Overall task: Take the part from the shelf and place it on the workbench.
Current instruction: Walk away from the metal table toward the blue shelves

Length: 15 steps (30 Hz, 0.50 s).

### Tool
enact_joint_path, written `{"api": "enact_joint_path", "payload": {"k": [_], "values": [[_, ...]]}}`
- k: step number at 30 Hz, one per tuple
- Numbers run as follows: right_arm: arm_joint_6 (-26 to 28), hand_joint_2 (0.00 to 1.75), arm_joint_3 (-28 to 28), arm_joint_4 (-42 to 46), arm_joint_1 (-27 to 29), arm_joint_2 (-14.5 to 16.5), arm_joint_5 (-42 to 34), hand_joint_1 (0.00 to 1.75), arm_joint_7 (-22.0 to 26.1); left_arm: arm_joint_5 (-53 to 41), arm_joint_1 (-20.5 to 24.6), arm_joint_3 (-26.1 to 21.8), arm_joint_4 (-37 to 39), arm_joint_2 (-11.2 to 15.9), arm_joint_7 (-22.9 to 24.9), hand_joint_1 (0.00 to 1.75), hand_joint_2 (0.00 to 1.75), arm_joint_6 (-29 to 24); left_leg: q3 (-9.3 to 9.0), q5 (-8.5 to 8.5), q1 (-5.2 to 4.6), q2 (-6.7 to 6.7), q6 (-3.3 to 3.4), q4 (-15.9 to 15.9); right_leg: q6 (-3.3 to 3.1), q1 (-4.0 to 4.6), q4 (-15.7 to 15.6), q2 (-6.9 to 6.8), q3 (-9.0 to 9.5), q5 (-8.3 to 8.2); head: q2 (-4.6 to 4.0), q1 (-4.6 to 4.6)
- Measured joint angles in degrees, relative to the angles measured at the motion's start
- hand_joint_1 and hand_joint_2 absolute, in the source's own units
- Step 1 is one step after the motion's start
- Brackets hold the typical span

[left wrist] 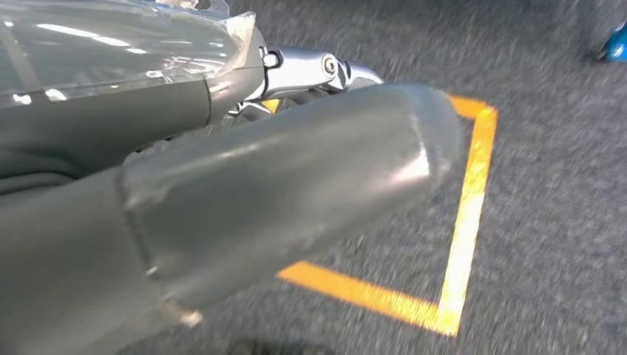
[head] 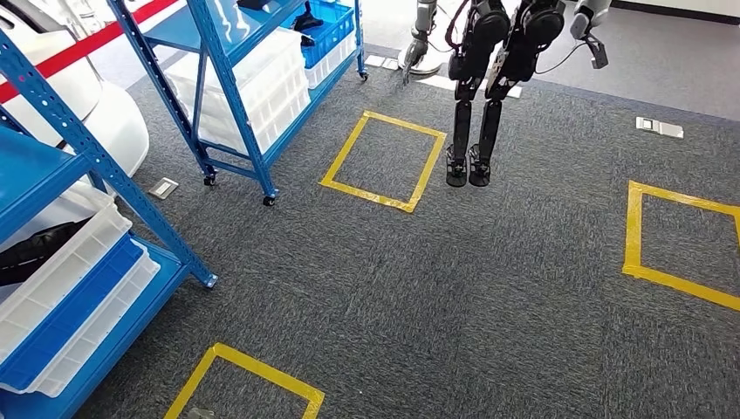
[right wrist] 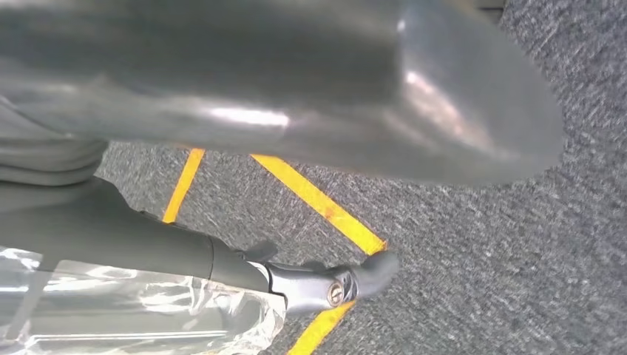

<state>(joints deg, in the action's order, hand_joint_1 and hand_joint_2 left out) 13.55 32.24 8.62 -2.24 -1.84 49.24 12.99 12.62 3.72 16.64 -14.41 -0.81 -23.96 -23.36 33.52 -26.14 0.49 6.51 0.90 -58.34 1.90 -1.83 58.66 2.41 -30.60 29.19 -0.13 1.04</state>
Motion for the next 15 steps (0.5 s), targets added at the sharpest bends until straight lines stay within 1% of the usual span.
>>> {"api": "enact_joint_path", "payload": {"k": [1, 2, 3, 4, 5, 6, 7, 8, 9, 10, 11, 12, 13, 14, 15], "values": [[0.0, 0.00, 0.0, 0.0, -0.1, 0.0, 0.0, 0.00, 0.0, 0.0, -0.2, 0.0, 0.0, 0.0, 0.2, 0.00, 0.00, 0.3, 0.23, -0.19, 0.14, -0.26, -0.23, -0.3, -0.46, -0.03, -0.1, -0.49, 0.17, -0.15, 0.00, 0.03], [0.0, 0.00, 0.0, 0.0, -0.2, 0.0, 0.0, 0.00, -0.1, 0.0, -0.3, 0.0, 0.0, 0.0, 0.2, 0.00, 0.00, 0.5, 0.75, -0.91, 0.21, -1.22, -0.44, -1.4, -0.85, -0.10, -0.1, -1.00, 0.33, -0.30, 0.00, 0.13], [0.0, 0.00, 0.0, 0.0, -0.3, 0.0, 0.0, 0.00, -0.1, 0.1, -0.3, 0.0, 0.0, 0.0, 0.3, 0.00, 0.00, 0.6, 1.80, -2.33, 0.25, -2.63, -0.62, -3.7, -1.16, -0.14, -0.2, -1.54, 0.37, -0.39, 0.00, 0.25], [0.0, 0.00, 0.0, 0.0, -0.2, 0.0, 0.0, 0.00, -0.1, 0.1, -0.3, 0.0, 0.0, -0.1, 0.3, 0.00, 0.00, 0.6, 3.34, -4.21, 0.21, -4.28, -0.79, -7.0, -1.39, 0.11, -0.2, -2.11, 0.42, -0.38, 0.00, 0.33], [0.0, 0.00, 0.0, 0.0, -0.1, -0.1, 0.0, 0.00, -0.1, 0.1, -0.2, 0.0, 0.0, -0.1, 0.4, 0.00, 0.00, 0.8, 5.22, -6.07, 0.21, -5.37, -0.95, -10.9, -1.55, 0.36, -0.2, -2.76, 0.42, -0.29, 0.00, 0.44], [0.0, 0.00, 0.0, 0.0, 0.0, -0.1, 0.1, 0.00, -0.1, 0.2, -0.2, 0.0, 0.0, -0.1, 0.7, 0.00, 0.00, 1.1, 6.93, -7.38, 0.24, -5.93, -1.03, -14.2, -1.66, 0.58, -0.2, -3.43, 0.42, -0.20, 0.00, 0.45], [0.0, 0.00, 0.0, 0.0, 0.0, -0.2, 0.1, 0.00, -0.2, 0.5, -0.2, 0.0, 0.0, -0.1, 1.5, 0.00, 0.00, 1.9, 7.88, -7.63, 0.25, -6.18, -1.01, -16.0, -1.78, 0.76, -0.2, -4.08, 0.44, -0.11, 0.00, 0.45], [0.0, 0.00, 0.0, 0.0, 0.0, -0.2, 0.2, 0.00, -0.3, 1.0, -0.3, 0.0, 0.1, -0.1, 2.9, 0.00, 0.00, 3.3, 7.82, -6.86, 0.25, -6.32, -0.91, -15.7, -1.89, 0.87, -0.2, -4.69, 0.49, -0.01, 0.00, 0.46], [-0.1, 0.00, 0.0, 0.0, -0.1, -0.2, 0.3, 0.00, -0.5, 1.6, -0.3, 0.0, 0.1, -0.1, 5.0, 0.00, 0.00, 5.2, 6.63, -5.24, 0.21, -6.55, -0.72, -13.2, -1.99, 0.96, -0.2, -5.19, 0.59, 0.07, 0.00, 0.46], [-0.1, 0.00, 0.0, 0.0, -0.2, -0.1, 0.4, 0.00, -0.7, 2.2, -0.4, 0.0, 0.3, 0.1, 7.7, 0.00, 0.00, 7.5, 4.62, -3.22, 0.14, -7.22, -0.42, -9.4, -2.07, 1.03, -0.2, -5.63, 0.73, 0.16, 0.00, 0.47], [-0.1, 0.00, 0.0, 0.0, -0.4, 0.0, 0.6, 0.00, -1.0, 2.7, -0.4, 0.0, 0.4, 0.2, 10.1, 0.00, 0.00, 9.6, 2.68, -1.77, -0.08, -8.16, -0.12, -5.7, -2.03, 1.20, -0.2, -5.99, 0.85, 0.29, 0.00, 0.45], [-0.1, 0.00, 0.0, 0.0, -0.5, 0.1, 0.7, 0.00, -1.2, 2.9, -0.4, 0.0, 0.5, 0.4, 11.9, 0.00, 0.00, 11.2, 1.26, -0.86, -0.31, -8.88, 0.18, -2.9, -1.94, 1.35, -0.2, -6.27, 0.91, 0.40, 0.00, 0.41], [-0.1, 0.00, 0.0, 0.0, -0.6, 0.1, 0.7, 0.00, -1.4, 3.0, -0.4, 0.0, 0.5, 0.5, 13.0, 0.00, 0.00, 12.2, 0.55, -0.56, -0.56, -9.34, 0.42, -1.3, -1.79, 1.45, -0.2, -6.60, 0.94, 0.50, 0.00, 0.43], [0.0, 0.00, 0.0, 0.1, -0.7, 0.3, 0.7, 0.00, -1.5, 3.1, -0.4, 0.0, 0.6, 0.6, 13.5, 0.00, 0.00, 12.6, 0.54, -0.70, -0.83, -9.18, 0.59, -0.9, -1.54, 1.49, -0.3, -6.96, 1.00, 0.59, 0.00, 0.39], [0.0, 0.00, 0.0, 0.1, -0.7, 0.4, 0.7, 0.00, -1.7, 3.1, -0.4, 0.0, 0.6, 0.7, 13.7, 0.00, 0.00, 12.8, 0.57, -0.58, -0.94, -8.58, 0.84, -0.7, -1.32, 1.45, -0.5, -7.39, 1.17, 0.62, 0.00, 0.44]]}}
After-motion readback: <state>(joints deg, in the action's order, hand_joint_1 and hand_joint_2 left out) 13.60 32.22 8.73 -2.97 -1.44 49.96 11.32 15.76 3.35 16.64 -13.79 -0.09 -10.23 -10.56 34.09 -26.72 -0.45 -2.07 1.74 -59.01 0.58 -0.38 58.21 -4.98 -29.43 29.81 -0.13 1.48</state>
